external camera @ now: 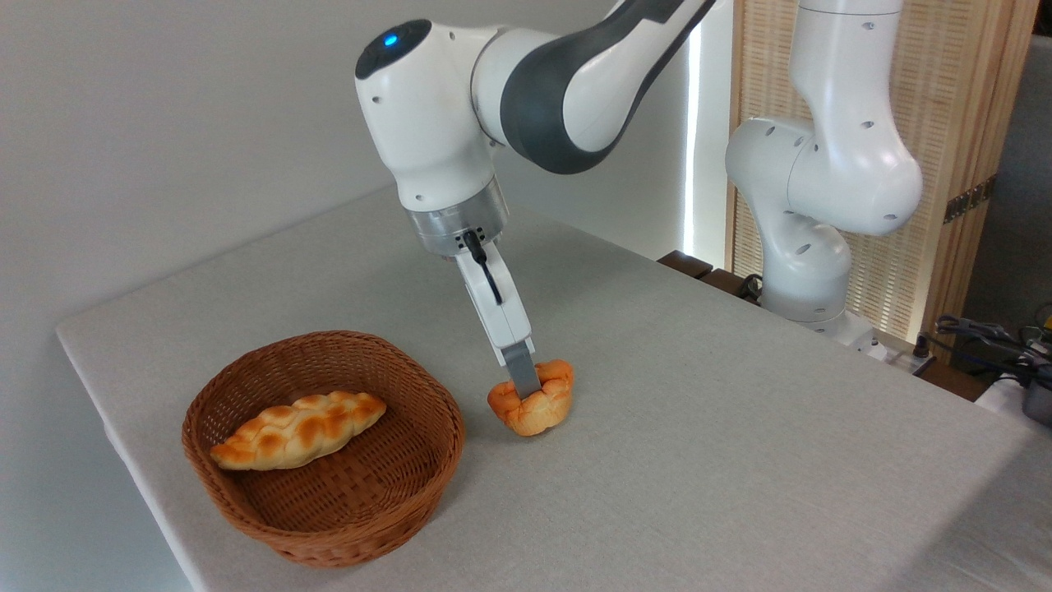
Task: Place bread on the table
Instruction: 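Carry the orange bun out of the basket and lower it onto the table, then open the gripper to release the bun on the table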
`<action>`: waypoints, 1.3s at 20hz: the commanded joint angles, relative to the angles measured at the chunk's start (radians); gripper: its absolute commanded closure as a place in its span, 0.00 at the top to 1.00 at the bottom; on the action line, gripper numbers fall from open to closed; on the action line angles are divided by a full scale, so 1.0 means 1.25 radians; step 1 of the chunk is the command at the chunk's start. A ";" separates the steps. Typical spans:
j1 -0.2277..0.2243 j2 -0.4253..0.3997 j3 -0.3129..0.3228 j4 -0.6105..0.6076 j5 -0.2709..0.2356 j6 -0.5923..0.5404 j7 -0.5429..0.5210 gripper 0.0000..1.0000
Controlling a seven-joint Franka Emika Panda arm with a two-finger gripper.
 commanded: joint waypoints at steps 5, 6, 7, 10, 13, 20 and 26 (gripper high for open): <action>-0.006 -0.014 0.008 -0.002 0.117 0.006 0.024 0.99; -0.006 -0.014 0.008 -0.002 0.117 0.007 0.024 1.00; -0.006 -0.014 0.008 -0.002 0.117 0.007 0.024 1.00; -0.006 -0.014 0.008 -0.001 0.117 0.006 0.024 1.00; -0.006 -0.014 0.008 0.001 0.116 0.005 0.021 1.00; -0.006 -0.014 0.008 0.003 0.114 0.001 0.019 1.00; -0.006 -0.013 0.008 0.034 0.107 -0.006 0.013 1.00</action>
